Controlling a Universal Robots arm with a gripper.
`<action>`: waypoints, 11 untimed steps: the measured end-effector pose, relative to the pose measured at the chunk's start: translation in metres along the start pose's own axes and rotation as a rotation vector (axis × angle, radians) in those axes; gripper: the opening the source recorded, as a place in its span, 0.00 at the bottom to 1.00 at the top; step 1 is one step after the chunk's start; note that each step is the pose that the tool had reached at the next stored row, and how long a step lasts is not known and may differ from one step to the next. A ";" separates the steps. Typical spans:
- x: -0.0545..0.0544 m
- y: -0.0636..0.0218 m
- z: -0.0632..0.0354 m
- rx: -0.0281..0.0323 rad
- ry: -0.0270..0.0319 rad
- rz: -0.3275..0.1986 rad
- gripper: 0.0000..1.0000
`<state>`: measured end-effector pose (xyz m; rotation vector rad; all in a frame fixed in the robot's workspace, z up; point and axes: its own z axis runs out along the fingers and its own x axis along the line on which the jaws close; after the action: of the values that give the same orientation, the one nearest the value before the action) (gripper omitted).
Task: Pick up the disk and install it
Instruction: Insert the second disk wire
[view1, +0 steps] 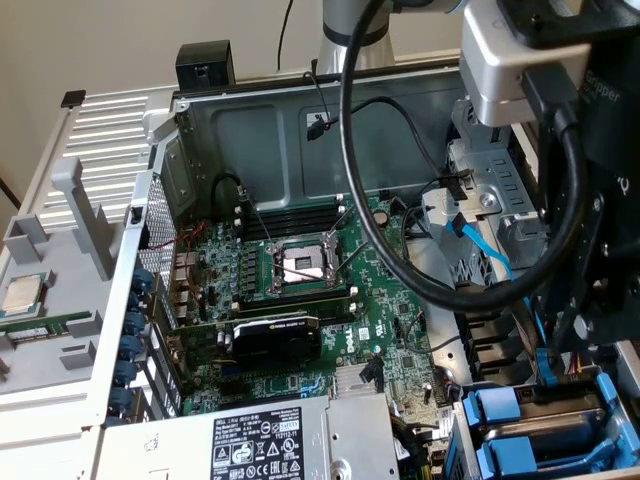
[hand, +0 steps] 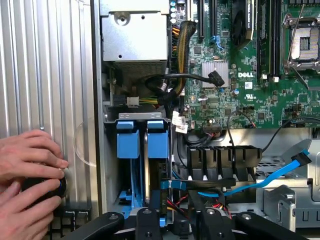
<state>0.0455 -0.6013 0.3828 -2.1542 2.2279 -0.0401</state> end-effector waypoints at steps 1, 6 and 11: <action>0.000 0.0000 0.0000 0.0000 0.0000 0.000 0.27; 0.000 0.0000 0.0000 0.0000 -0.0001 0.000 0.11; 0.000 0.0001 -0.0001 -0.0005 -0.0020 -0.044 0.11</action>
<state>0.0454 -0.6012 0.3829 -2.2029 2.1791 -0.0388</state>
